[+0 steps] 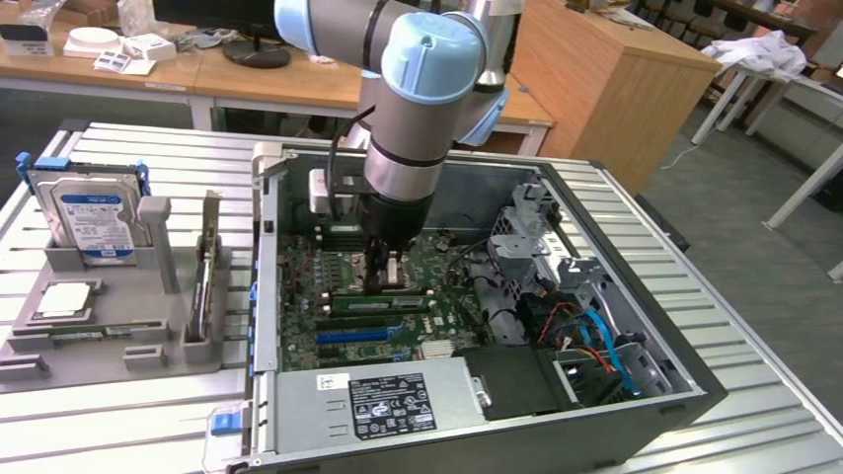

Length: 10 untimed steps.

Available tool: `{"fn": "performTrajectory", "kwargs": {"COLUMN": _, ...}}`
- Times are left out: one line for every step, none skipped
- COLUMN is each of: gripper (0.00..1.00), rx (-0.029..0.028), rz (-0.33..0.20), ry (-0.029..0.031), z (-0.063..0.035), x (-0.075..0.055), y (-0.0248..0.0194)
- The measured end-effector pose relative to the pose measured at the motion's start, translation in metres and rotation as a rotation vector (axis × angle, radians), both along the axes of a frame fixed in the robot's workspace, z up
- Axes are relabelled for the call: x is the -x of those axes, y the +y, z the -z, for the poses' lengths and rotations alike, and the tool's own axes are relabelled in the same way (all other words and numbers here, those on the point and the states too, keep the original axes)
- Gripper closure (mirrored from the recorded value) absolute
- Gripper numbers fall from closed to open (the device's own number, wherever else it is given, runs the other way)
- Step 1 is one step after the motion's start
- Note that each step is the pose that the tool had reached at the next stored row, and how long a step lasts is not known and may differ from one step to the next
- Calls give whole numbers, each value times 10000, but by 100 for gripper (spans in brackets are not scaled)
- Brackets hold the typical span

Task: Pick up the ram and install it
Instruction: 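Press down the ram until it locks into place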

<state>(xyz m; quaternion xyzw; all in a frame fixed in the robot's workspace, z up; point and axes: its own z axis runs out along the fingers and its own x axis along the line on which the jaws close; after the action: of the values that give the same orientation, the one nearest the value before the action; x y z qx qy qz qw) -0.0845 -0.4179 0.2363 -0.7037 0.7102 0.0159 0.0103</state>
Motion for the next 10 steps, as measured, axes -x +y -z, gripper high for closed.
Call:
{"fn": "performTrajectory", "kwargs": {"gripper": 89, "rx": 1, "rz": 0, "ry": 0, "z": 5, "x": 0, "y": 0}}
{"fn": "performTrajectory", "kwargs": {"gripper": 89, "rx": 0, "rz": 0, "ry": 0, "z": 10, "x": 0, "y": 0}}
{"fn": "performTrajectory", "kwargs": {"gripper": 89, "rx": 1, "rz": 0, "ry": 0, "z": 14, "x": 0, "y": 0}}
{"fn": "performTrajectory", "kwargs": {"gripper": 89, "rx": 1, "rz": 0, "ry": 0, "z": 18, "x": 0, "y": 0}}
{"fn": "performTrajectory", "kwargs": {"gripper": 89, "rx": 1, "rz": 0, "ry": 0, "z": 22, "x": 0, "y": 0}}
{"fn": "performTrajectory", "kwargs": {"gripper": 89, "rx": 1, "rz": 0, "ry": 0, "z": 26, "x": 0, "y": 0}}
{"fn": "performTrajectory", "kwargs": {"gripper": 89, "rx": 1, "rz": 0, "ry": 0, "z": 30, "x": 0, "y": 0}}
{"fn": "performTrajectory", "kwargs": {"gripper": 89, "rx": 2, "rz": 0, "ry": 1, "z": 33, "x": 0, "y": 0}}
{"fn": "performTrajectory", "kwargs": {"gripper": 89, "rx": 3, "rz": 0, "ry": 2, "z": 33, "x": 0, "y": -1}}
{"fn": "performTrajectory", "kwargs": {"gripper": 89, "rx": 1, "rz": 0, "ry": 0, "z": 34, "x": 0, "y": -4}}
